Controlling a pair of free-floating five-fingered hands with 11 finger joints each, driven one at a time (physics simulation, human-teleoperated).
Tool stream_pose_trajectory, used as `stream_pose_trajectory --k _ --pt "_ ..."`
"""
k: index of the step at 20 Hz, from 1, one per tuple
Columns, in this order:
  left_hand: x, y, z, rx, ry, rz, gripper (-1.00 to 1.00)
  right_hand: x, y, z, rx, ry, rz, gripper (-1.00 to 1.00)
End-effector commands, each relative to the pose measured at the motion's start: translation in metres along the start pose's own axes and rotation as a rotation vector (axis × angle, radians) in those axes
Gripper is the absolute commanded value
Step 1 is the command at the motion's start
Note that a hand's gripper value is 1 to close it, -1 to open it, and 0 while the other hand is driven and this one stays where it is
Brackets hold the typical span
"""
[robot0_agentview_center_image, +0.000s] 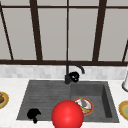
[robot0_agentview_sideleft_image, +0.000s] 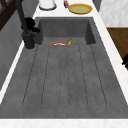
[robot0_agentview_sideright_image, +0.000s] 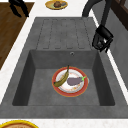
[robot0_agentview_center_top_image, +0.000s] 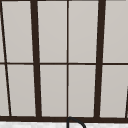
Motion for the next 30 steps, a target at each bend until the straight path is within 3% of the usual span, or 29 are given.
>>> stream_pose_trajectory --k 1,5,12,15,17,30 --pt "0.0 0.0 0.0 0.0 0.0 0.0 0.0 0.039 0.008 0.005 0.017 -0.039 -0.047 1.0" --pt "0.0 0.0 0.0 0.0 0.0 0.0 0.0 0.04 0.008 0.005 0.016 -0.034 -0.04 1.0" --pt "0.0 0.0 0.0 0.0 0.0 0.0 0.0 0.034 0.001 0.012 0.022 0.004 0.028 1.0" --pt "0.0 0.0 0.0 0.0 0.0 0.0 0.0 0.029 -0.005 0.015 0.003 0.0 -0.025 1.0" --pt "0.0 0.0 0.0 0.0 0.0 0.0 0.0 0.014 -0.006 0.01 0.034 -0.051 -0.08 1.0" --pt "0.0 0.0 0.0 0.0 0.0 0.0 0.0 0.015 -0.004 0.009 0.028 -0.049 -0.089 1.0"
